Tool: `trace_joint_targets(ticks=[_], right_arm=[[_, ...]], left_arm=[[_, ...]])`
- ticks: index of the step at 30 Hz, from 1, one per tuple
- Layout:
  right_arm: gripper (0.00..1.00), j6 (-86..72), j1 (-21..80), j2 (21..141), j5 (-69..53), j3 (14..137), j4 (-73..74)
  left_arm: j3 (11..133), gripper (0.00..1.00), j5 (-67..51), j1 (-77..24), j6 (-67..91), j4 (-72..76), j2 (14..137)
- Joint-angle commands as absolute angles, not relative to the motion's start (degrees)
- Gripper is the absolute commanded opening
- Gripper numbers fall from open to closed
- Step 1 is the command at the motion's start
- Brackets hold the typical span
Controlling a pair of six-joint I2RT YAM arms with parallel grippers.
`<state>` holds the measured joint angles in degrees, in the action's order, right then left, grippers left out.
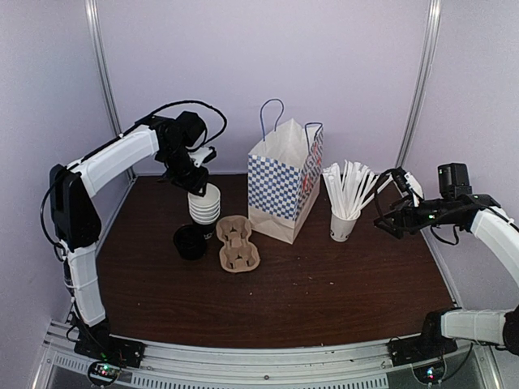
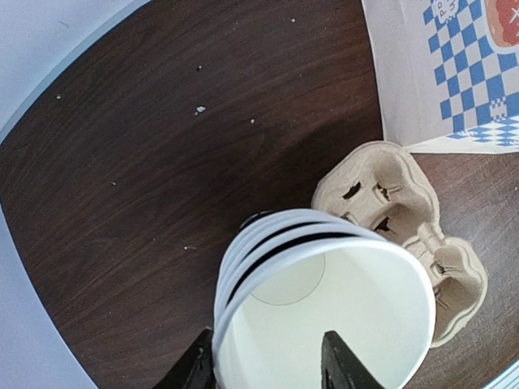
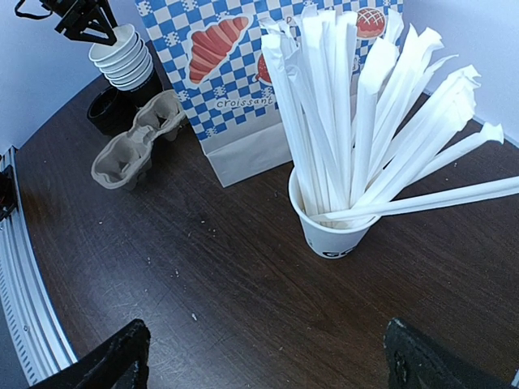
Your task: Pack the takeout coffee
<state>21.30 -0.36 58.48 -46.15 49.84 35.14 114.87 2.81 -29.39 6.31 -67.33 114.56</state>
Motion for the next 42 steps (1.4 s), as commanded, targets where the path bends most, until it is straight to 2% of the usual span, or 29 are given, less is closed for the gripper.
trace_joint_targets(ticks=[1,5,7,12,16,20,25,30,34,42], right_arm=[[1.00,22.06,0.00,57.52,-45.44,49.22,35.11],[1.00,22.16,0.00,57.39,-45.33,49.22,35.25],[1.00,22.16,0.00,57.39,-45.26,49.22,35.33],[1.00,22.24,0.00,57.68,-45.20,49.22,35.33],[1.00,22.26,0.00,57.81,-45.22,49.22,35.31],[1.00,22.36,0.00,57.78,-45.11,49.17,35.33],[1.00,22.57,0.00,57.81,-44.87,49.15,35.33],[1.00,22.75,0.00,58.00,-44.83,49.12,35.42],[1.00,23.08,0.00,58.22,-44.81,49.12,35.64],[1.00,23.40,0.00,58.61,-44.93,49.04,35.95]], left_arm=[[114.57,0.47,7.01,-29.79,7.23,-64.89,110.09],[113.45,0.56,11.09,-29.86,7.67,-64.52,108.83],[111.59,0.70,11.85,-30.30,7.76,-62.43,107.34],[108.05,0.71,6.95,-32.16,5.62,-58.94,104.65],[109.81,0.55,4.15,-32.17,6.18,-61.84,107.09],[110.82,0.49,0.27,-32.17,6.11,-63.21,109.75],[110.56,0.49,-6.16,-32.17,6.04,-62.69,111.00],[110.37,0.49,-4.58,-32.17,6.45,-62.03,111.36],[110.11,0.45,-2.56,-32.17,6.85,-62.09,111.97],[109.94,0.22,1.43,-32.17,6.86,-62.20,112.61]])
